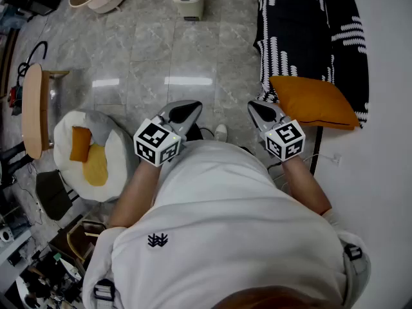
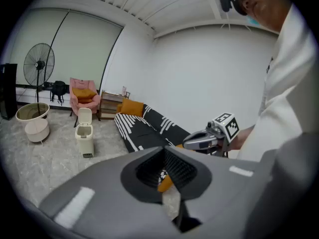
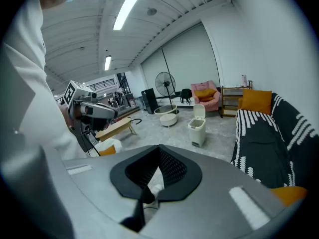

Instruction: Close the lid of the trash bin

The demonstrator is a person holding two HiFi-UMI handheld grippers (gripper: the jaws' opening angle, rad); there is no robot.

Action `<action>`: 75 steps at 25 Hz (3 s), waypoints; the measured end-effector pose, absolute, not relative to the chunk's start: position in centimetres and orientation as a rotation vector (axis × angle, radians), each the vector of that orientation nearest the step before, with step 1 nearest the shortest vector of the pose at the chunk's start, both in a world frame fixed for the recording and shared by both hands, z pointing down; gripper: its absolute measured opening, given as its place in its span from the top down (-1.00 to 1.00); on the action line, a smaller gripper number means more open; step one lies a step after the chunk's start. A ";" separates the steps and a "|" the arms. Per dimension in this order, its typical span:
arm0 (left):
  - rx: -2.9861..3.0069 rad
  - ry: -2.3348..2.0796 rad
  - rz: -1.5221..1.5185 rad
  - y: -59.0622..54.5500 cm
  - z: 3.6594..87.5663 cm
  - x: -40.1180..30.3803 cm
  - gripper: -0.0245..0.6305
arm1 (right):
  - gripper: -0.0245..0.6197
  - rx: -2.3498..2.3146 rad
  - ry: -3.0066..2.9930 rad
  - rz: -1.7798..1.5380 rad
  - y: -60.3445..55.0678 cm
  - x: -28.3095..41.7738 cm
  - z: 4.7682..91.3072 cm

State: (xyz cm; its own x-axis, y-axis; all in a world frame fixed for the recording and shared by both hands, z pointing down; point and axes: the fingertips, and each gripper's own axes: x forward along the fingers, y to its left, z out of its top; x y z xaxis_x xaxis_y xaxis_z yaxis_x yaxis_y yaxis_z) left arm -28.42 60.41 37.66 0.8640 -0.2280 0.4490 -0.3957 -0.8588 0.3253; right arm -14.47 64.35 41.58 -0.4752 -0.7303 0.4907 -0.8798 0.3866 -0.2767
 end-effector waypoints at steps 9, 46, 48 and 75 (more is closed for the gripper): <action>2.637 -0.408 0.550 54.9 38.9 -25.6 0.75 | 0.92 1.422 -2.369 0.722 58.9 -13.3 41.8; 2.558 -0.667 0.561 12.0 41.4 -3.2 0.74 | 0.86 1.264 -2.480 0.654 17.3 11.5 40.6; 2.531 -0.703 0.554 9.8 41.4 -2.8 0.74 | 0.86 1.272 -2.481 0.670 15.8 12.4 40.9; 2.317 -0.806 0.837 -32.2 55.9 -7.9 0.63 | 0.86 1.621 -2.202 0.878 -5.7 14.8 42.4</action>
